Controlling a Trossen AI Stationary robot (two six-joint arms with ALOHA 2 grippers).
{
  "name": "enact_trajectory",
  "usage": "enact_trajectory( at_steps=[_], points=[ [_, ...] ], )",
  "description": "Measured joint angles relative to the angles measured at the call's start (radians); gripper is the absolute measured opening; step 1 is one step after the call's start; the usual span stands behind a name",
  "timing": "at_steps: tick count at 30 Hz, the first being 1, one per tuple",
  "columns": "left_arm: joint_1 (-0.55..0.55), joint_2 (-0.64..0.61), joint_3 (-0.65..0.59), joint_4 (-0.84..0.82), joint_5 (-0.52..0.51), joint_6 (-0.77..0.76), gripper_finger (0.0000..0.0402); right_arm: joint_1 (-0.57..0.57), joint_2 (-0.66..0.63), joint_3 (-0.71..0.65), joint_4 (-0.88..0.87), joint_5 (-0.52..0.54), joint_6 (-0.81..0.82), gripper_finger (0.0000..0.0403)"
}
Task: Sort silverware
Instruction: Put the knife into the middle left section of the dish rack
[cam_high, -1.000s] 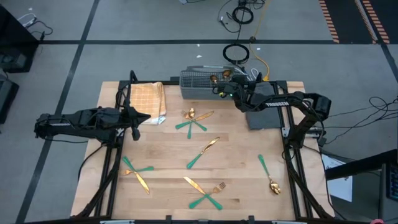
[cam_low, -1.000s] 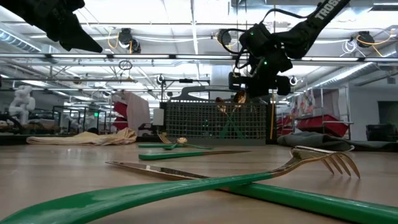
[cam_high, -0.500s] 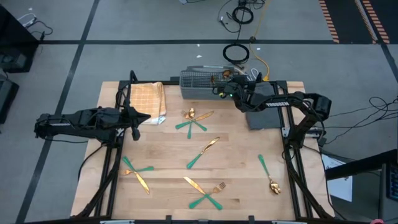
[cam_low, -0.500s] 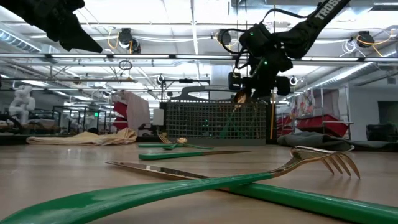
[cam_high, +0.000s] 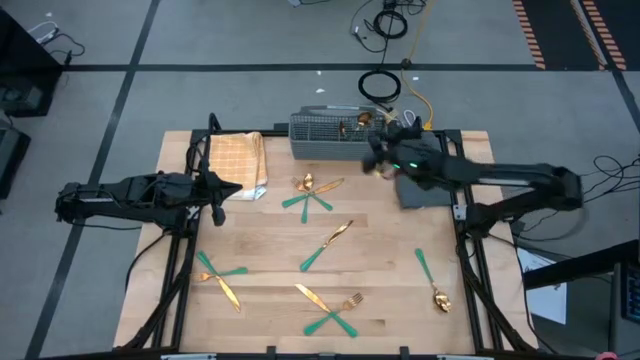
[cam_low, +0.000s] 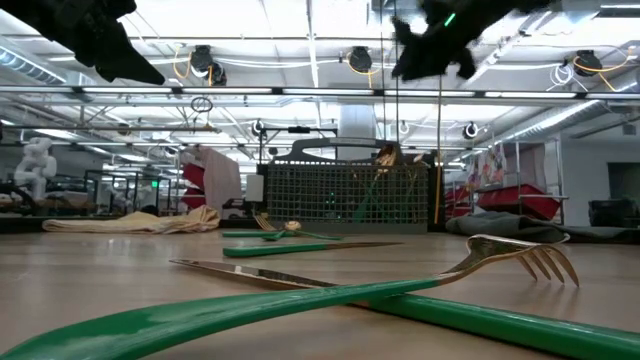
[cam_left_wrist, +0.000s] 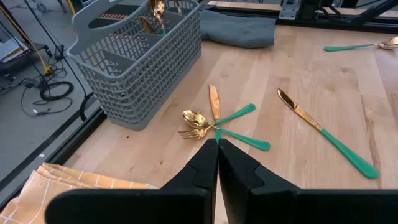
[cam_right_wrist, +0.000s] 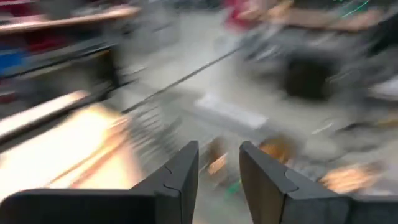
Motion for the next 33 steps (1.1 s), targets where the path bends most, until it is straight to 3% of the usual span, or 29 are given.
enact_trajectory(
  at_steps=[4, 8, 10, 13, 16, 20, 24, 28, 33],
  points=[
    [0.0, 0.0, 0.0, 0.0, 0.0, 0.0, 0.0021, 0.091, -0.152, 0.099, -0.492, -0.151, 0.324, 0.0105],
    [0.0, 0.0, 0.0, 0.0, 0.0, 0.0, 0.0021, 0.197, -0.195, 0.138, -0.898, -0.258, 0.64, 0.0105],
    [0.0, 0.0, 0.0, 0.0, 0.0, -0.001, 0.0021, 0.262, -0.184, 0.124, -0.98, -0.316, 0.753, 0.0105],
    [0.0, 0.0, 0.0, 0.0, 0.0, -0.003, 0.0021, 0.364, -0.127, 0.078, -0.867, -0.361, 0.786, 0.0105],
    [0.0, 0.0, 0.0, -0.002, 0.0, -0.027, 0.0021, 0.428, -0.022, 0.061, -0.651, -0.379, 0.667, 0.0105],
    [0.0, 0.0, 0.0, -0.003, 0.0, -0.028, 0.0021, 0.461, 0.147, 0.061, -0.377, -0.389, 0.338, 0.0105],
    [0.0, 0.0, 0.0, -0.004, 0.0, -0.028, 0.0021, 0.454, 0.31, 0.085, -0.189, -0.473, 0.054, 0.0107],
    [0.0, 0.0, 0.0, -0.004, 0.0, -0.028, 0.0021, 0.444, 0.462, 0.203, -0.189, -0.546, -0.109, 0.0119],
    [0.0, 0.0, 0.0, -0.004, 0.0, -0.028, 0.0021, 0.439, 0.635, 0.433, -0.327, -0.563, -0.343, 0.0146]
  ],
)
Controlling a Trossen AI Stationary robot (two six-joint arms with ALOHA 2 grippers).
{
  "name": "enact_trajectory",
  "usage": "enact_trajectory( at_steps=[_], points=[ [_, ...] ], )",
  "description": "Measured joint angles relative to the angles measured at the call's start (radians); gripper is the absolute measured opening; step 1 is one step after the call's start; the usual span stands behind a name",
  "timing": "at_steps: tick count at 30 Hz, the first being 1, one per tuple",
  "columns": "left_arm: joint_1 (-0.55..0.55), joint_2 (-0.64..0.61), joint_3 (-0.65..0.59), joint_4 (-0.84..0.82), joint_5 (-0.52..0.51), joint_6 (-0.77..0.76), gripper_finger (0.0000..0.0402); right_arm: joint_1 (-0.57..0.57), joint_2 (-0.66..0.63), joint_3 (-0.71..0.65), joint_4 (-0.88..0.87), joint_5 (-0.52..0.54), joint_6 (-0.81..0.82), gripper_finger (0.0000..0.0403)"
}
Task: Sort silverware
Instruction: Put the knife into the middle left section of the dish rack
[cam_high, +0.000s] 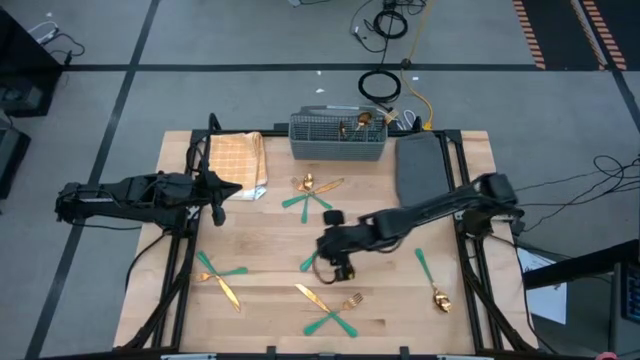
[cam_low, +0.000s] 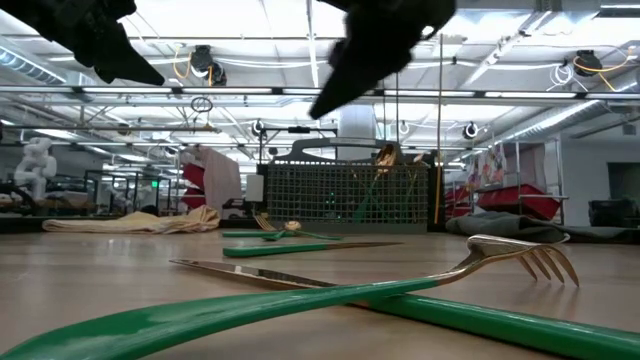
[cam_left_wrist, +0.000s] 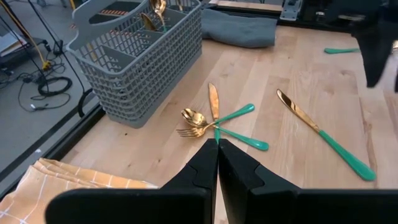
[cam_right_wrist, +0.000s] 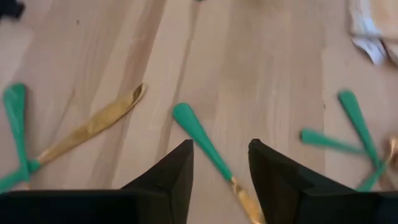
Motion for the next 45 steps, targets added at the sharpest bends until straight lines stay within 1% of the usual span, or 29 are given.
enact_trajectory(
  at_steps=[4, 8, 11, 14, 18, 21, 24, 36, 45],
  points=[
    [0.0, 0.0, 0.0, -0.001, 0.0, 0.0, 0.0021, -0.01, 0.124, 0.213, -0.166, -0.005, -0.135, 0.0162],
    [0.0, 0.0, 0.0, -0.002, 0.0, 0.0, 0.0021, -0.024, 0.241, 0.403, -0.333, -0.005, -0.245, 0.0163],
    [0.0, 0.0, 0.0, -0.002, 0.0, 0.0, 0.0021, -0.036, 0.324, 0.507, -0.454, -0.021, -0.289, 0.0159],
    [0.0, 0.0, 0.0, -0.003, 0.0, 0.0, 0.0021, -0.043, 0.394, 0.571, -0.531, -0.059, -0.325, 0.0158],
    [0.0, 0.0, 0.0, -0.003, 0.0, 0.001, 0.0021, -0.042, 0.459, 0.621, -0.565, -0.061, -0.367, 0.0158],
    [0.0, 0.0, 0.0, -0.003, 0.0, 0.001, 0.0021, -0.044, 0.483, 0.629, -0.57, -0.079, -0.376, 0.0158],
    [0.0, 0.0, 0.0, -0.003, 0.0, 0.001, 0.0021, -0.046, 0.49, 0.629, -0.591, -0.083, -0.39, 0.0158],
    [0.0, 0.0, 0.0, -0.003, 0.0, 0.002, 0.0021, -0.068, 0.536, 0.629, -0.582, -0.082, -0.424, 0.0157],
    [0.0, 0.0, 0.0, -0.002, 0.0, 0.003, 0.0021, -0.068, 0.547, 0.629, -0.594, -0.083, -0.431, 0.0157]
  ],
)
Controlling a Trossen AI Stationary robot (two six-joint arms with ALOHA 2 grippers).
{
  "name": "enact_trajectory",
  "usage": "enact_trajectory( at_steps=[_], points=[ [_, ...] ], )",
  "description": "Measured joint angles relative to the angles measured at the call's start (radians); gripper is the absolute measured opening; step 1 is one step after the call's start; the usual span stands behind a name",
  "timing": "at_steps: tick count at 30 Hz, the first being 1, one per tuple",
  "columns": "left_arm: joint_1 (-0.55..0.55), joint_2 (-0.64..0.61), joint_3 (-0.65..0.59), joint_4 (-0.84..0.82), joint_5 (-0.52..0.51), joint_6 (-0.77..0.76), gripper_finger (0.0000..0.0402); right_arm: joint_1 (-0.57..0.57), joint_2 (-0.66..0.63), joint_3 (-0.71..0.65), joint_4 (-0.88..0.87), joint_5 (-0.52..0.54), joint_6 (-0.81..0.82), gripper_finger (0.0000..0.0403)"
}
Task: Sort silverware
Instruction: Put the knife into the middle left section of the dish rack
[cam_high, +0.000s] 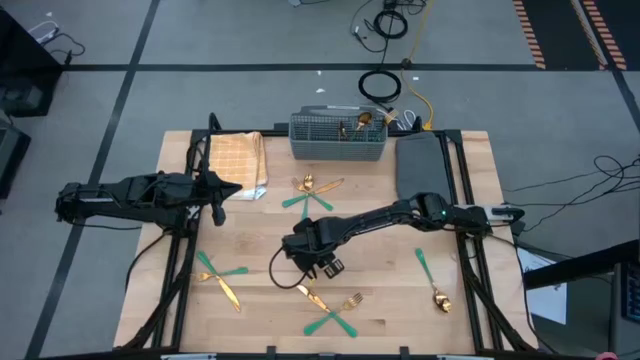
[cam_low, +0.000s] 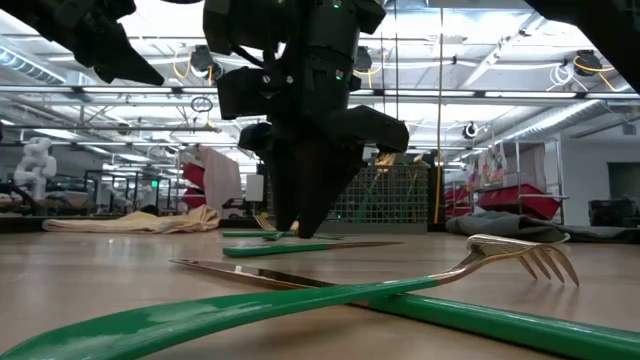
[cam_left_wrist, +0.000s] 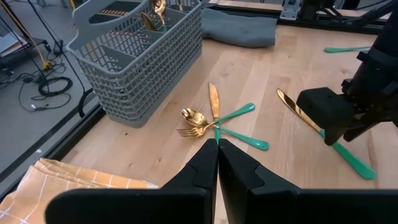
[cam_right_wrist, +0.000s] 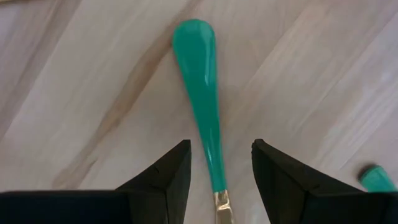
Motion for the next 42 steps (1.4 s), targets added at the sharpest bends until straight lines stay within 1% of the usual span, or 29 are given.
enact_trajectory(
  at_steps=[3, 8, 19, 22, 24, 30, 32, 38, 42],
  points=[
    [0.0, 0.0, 0.0, 0.0, 0.0, 0.0, 0.0021, -0.004, 0.0, 0.0, 0.015, -0.002, -0.009, 0.0157],
    [0.0, 0.0, 0.0, 0.0, 0.0, 0.0, 0.0021, -0.021, 0.008, 0.0, 0.038, -0.081, -0.01, 0.0157],
    [0.0, 0.0, 0.0, 0.001, 0.0, 0.002, 0.0021, -0.033, 0.056, 0.005, 0.007, -0.102, -0.034, 0.0153],
    [0.0, 0.0, 0.0, 0.0, 0.0, 0.004, 0.0021, -0.033, 0.079, 0.006, 0.005, -0.094, -0.03, 0.0134],
    [0.0, 0.0, 0.0, 0.0, 0.0, 0.005, 0.0021, -0.032, 0.093, 0.007, -0.002, -0.077, -0.027, 0.0114],
    [0.0, 0.0, 0.0, 0.0, 0.0, 0.005, 0.0021, -0.021, 0.116, 0.01, -0.014, -0.055, -0.016, 0.003],
    [0.0, 0.0, 0.0, 0.0, 0.0, 0.005, 0.0021, -0.021, 0.116, 0.009, -0.007, -0.053, 0.002, 0.0011],
    [0.0, 0.0, 0.0, 0.0, 0.0, 0.005, 0.0021, -0.02, 0.111, 0.01, -0.016, -0.033, 0.084, 0.0003],
    [0.0, 0.0, 0.0, 0.0, 0.0, 0.005, 0.0021, -0.003, 0.118, 0.068, -0.068, -0.008, 0.122, 0.0002]
  ],
)
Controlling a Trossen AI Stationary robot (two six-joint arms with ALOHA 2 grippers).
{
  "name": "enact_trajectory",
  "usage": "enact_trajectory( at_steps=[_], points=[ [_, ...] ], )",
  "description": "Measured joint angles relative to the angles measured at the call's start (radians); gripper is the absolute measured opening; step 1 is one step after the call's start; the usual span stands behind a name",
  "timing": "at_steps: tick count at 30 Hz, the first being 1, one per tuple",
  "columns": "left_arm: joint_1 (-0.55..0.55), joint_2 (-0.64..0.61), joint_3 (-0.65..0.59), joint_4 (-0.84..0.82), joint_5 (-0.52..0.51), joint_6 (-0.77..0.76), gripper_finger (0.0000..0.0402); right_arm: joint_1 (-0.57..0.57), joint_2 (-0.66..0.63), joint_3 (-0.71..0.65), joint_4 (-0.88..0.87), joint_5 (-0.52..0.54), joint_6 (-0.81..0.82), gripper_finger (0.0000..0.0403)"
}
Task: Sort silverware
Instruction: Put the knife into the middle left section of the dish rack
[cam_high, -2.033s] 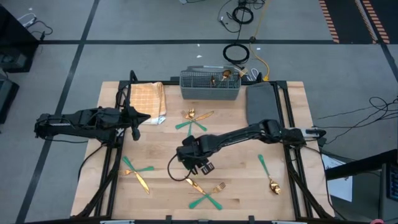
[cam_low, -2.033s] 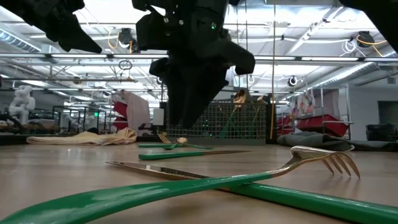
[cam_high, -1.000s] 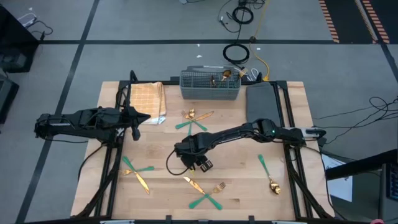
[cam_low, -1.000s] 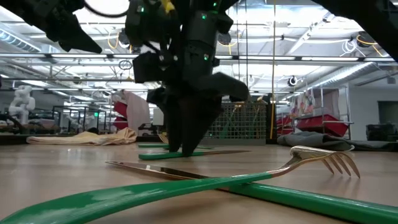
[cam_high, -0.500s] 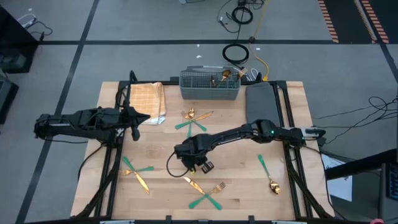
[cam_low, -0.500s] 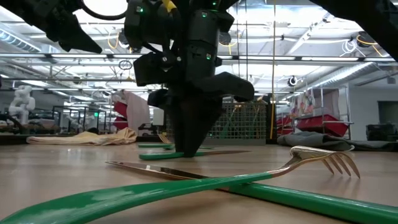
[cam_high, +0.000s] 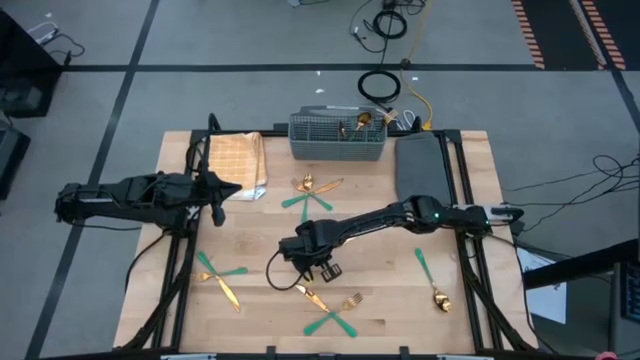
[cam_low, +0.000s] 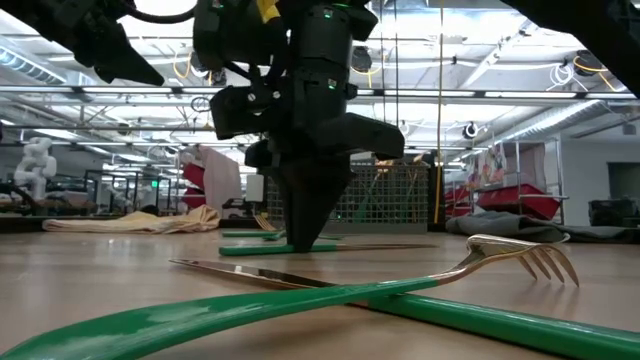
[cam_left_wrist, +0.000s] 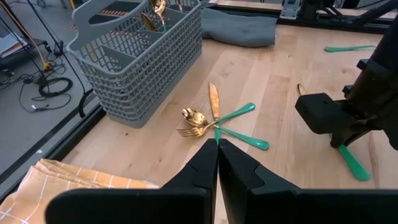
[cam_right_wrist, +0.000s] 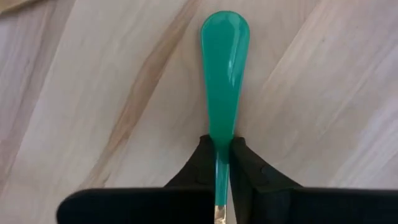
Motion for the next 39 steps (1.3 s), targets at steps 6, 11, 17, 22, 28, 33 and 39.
enact_trajectory(
  at_steps=[6, 11, 17, 22, 28, 33, 39],
  points=[
    [0.0, 0.0, 0.0, 0.0, 0.0, -0.001, 0.0021, 0.01, 0.015, 0.127, -0.062, 0.01, 0.015, 0.0],
    [0.0, 0.0, 0.0, 0.0, 0.0, -0.003, 0.0021, 0.01, 0.015, 0.209, -0.09, 0.031, 0.034, 0.0004],
    [0.0, 0.0, 0.0, 0.0, 0.0, -0.003, 0.0021, 0.002, 0.013, 0.239, -0.135, 0.022, 0.075, 0.0003],
    [0.0, 0.0, 0.0, 0.0, 0.0, -0.003, 0.0021, -0.03, 0.013, 0.239, -0.229, 0.015, 0.136, 0.0013],
    [0.0, 0.0, 0.0, 0.0, 0.0, -0.004, 0.0021, -0.064, 0.013, 0.24, -0.245, -0.042, 0.152, 0.0105],
    [0.0, 0.0, 0.0, 0.0, 0.0, -0.004, 0.0021, -0.059, 0.019, 0.233, -0.165, -0.065, 0.116, 0.0179],
    [0.0, 0.0, 0.0, -0.001, 0.0, -0.003, 0.0021, -0.053, 0.026, 0.224, -0.12, -0.066, 0.113, 0.0196]
  ],
)
